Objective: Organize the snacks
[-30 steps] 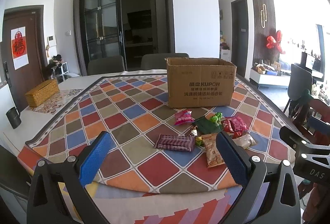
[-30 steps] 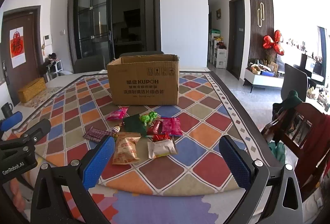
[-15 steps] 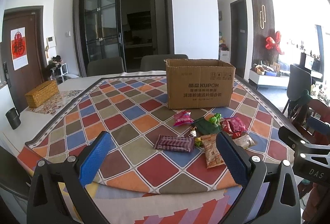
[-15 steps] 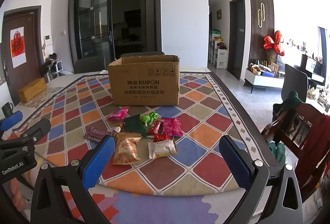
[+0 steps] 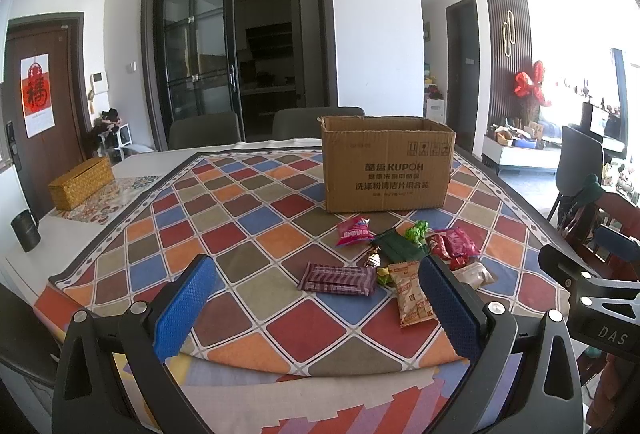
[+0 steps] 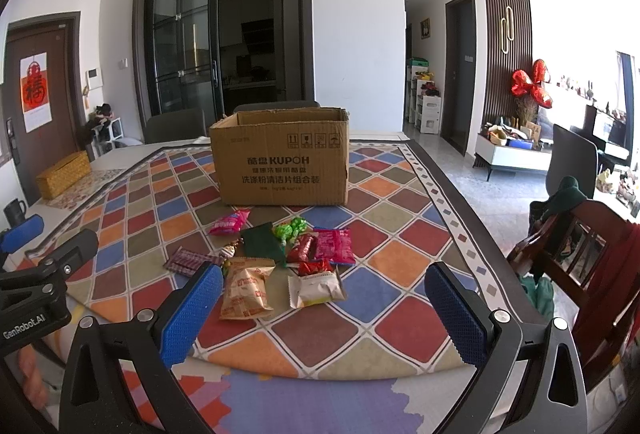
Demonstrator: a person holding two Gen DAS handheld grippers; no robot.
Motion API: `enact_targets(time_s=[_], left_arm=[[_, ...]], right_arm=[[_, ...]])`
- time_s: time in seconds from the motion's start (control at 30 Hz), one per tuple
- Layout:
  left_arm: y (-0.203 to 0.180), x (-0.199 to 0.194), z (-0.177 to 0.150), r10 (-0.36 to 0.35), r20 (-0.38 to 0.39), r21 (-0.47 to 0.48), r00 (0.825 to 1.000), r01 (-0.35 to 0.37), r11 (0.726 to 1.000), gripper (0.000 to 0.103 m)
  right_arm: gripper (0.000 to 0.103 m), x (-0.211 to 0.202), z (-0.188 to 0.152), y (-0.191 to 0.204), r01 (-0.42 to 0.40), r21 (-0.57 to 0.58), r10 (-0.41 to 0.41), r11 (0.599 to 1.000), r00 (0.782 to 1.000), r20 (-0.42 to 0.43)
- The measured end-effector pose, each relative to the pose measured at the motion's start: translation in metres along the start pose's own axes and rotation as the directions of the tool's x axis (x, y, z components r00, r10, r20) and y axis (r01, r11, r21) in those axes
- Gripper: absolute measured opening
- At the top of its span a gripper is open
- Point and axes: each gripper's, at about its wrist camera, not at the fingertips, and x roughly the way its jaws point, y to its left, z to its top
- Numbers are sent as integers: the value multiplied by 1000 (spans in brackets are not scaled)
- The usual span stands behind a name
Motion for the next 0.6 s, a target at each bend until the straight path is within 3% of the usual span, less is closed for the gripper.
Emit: enact_targets(time_s=[0.6], left_arm=[[0, -1, 0, 0, 3, 0, 1000, 0, 1000, 103]], right_arm=[[102, 0, 0, 0, -1, 0, 1, 1000, 1000, 2]])
